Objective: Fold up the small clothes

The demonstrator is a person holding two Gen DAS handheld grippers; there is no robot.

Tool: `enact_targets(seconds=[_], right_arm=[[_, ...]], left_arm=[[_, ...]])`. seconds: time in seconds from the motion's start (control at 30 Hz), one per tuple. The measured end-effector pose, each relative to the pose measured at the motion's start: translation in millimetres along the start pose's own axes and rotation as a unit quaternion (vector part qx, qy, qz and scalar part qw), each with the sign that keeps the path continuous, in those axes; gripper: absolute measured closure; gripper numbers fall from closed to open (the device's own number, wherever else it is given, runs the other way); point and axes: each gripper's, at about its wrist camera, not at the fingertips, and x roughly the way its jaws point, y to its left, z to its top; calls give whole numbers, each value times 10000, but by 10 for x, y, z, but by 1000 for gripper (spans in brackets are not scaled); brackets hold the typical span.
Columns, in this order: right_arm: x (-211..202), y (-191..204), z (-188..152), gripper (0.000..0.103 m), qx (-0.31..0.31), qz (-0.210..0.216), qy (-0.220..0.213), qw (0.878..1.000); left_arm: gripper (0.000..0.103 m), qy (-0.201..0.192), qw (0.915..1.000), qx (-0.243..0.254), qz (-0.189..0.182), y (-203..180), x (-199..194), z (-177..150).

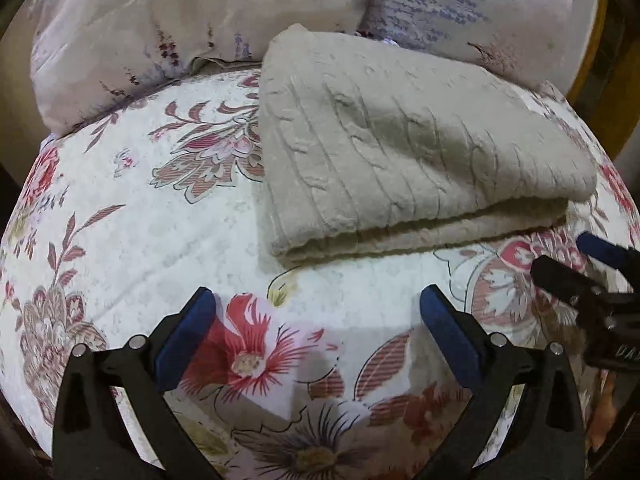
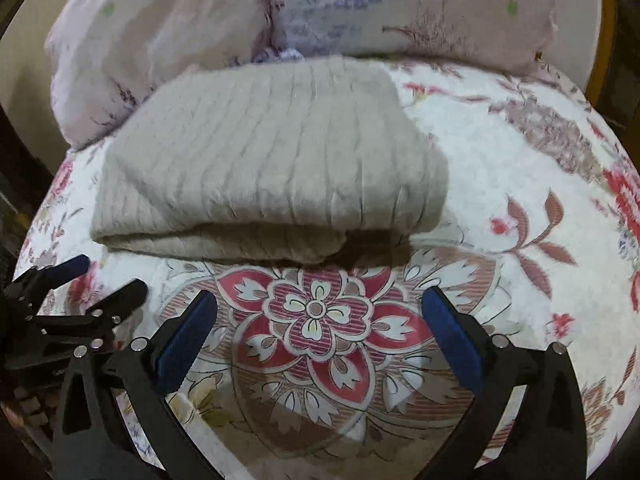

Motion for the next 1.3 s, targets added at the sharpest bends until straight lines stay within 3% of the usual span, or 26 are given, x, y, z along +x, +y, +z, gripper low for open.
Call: enact_targets(seconds=[0.23,1.3], right_arm=[[29,174,-92,1,-438,-447,40,9980],[17,184,-126,1,-392,-458,13,9982]], left_arm=[[2,-307,9995,-12,24,12,-46,-116],[2,-310,9995,-17,21,16,-51,-113]])
